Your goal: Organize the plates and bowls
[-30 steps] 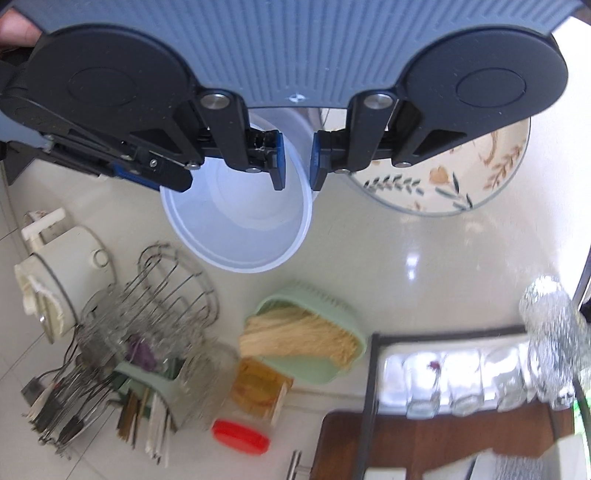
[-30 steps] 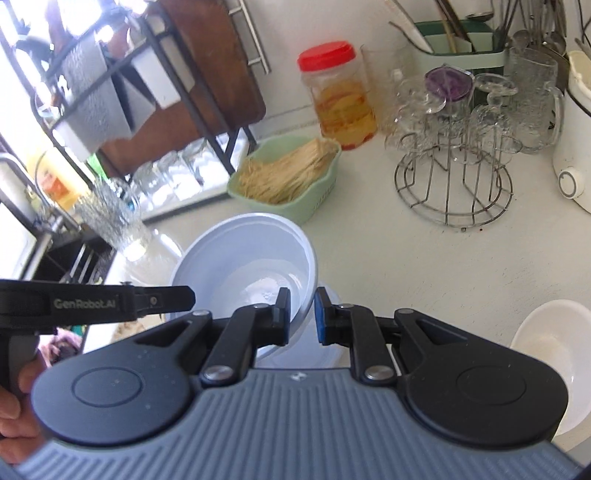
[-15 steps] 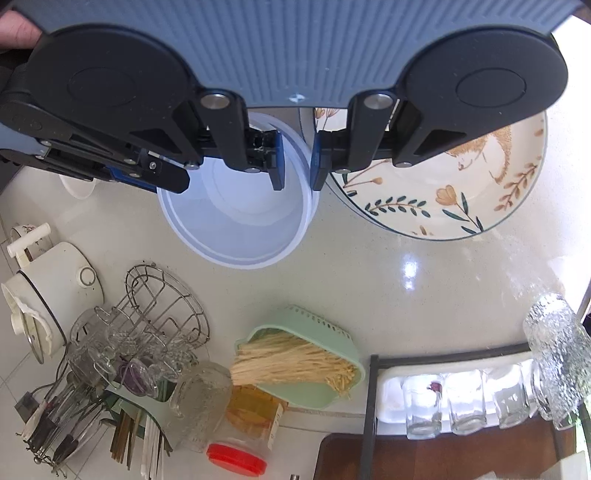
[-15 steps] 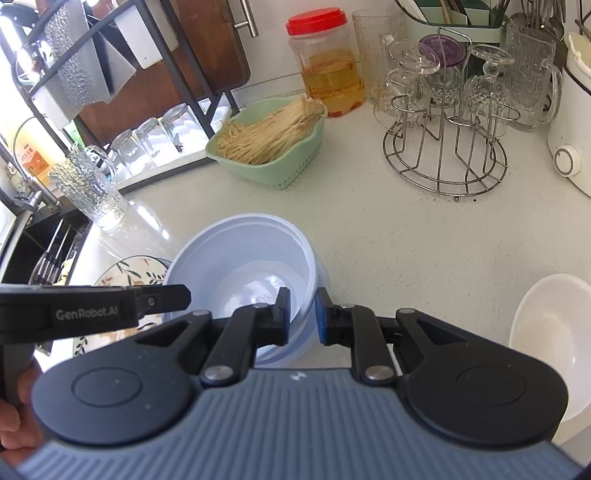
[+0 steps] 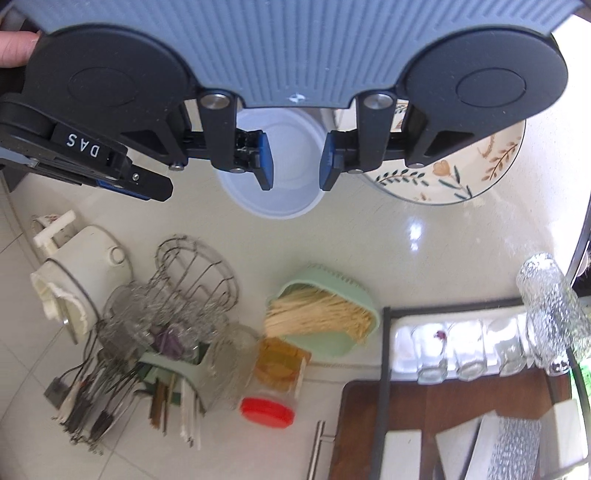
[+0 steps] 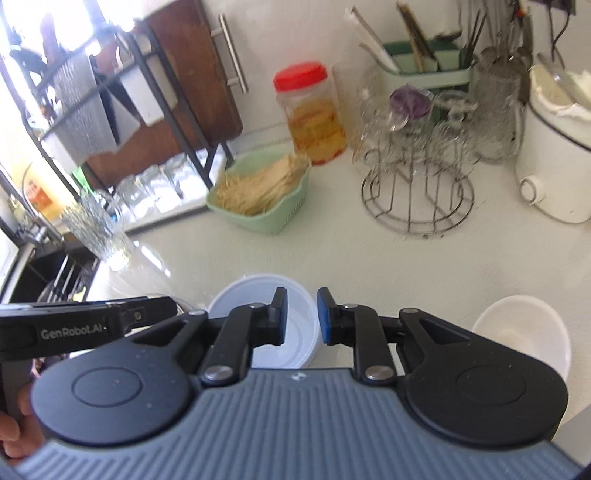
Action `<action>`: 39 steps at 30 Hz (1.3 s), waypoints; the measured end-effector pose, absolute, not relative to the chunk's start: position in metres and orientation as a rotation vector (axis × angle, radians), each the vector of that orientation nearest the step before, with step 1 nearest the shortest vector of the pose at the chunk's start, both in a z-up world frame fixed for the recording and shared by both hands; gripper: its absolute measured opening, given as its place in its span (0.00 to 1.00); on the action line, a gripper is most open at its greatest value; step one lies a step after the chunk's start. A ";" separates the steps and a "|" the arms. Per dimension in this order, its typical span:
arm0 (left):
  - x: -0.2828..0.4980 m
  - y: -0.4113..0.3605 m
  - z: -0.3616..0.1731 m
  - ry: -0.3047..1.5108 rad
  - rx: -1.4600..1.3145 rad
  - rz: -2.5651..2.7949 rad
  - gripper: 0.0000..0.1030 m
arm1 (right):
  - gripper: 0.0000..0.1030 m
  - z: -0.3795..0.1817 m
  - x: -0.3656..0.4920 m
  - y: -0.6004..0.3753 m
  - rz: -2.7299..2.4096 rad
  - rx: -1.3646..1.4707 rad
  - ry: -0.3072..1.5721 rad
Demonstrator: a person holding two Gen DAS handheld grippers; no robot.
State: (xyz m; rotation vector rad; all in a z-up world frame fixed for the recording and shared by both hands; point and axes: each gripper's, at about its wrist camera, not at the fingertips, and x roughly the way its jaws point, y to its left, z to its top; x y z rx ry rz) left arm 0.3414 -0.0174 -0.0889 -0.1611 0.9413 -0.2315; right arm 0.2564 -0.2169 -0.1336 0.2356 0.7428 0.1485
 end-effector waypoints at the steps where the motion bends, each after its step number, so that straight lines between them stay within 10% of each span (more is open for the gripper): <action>1: 0.340 -0.019 -0.086 0.929 -0.166 -0.237 0.30 | 0.21 -0.130 0.254 -0.219 0.147 0.239 0.732; 16: 0.338 -0.082 -0.090 0.922 -0.167 -0.399 0.30 | 0.21 -0.120 0.223 -0.265 0.062 0.236 0.643; 23: 0.353 -0.126 -0.108 0.968 -0.109 -0.497 0.50 | 0.22 -0.139 0.215 -0.297 -0.028 0.210 0.653; 26: 0.360 -0.144 -0.117 0.985 -0.081 -0.539 0.61 | 0.46 -0.149 0.211 -0.313 -0.055 0.221 0.642; 39: 0.382 -0.206 -0.154 1.034 0.017 -0.674 0.63 | 0.47 -0.198 0.194 -0.382 -0.280 0.321 0.663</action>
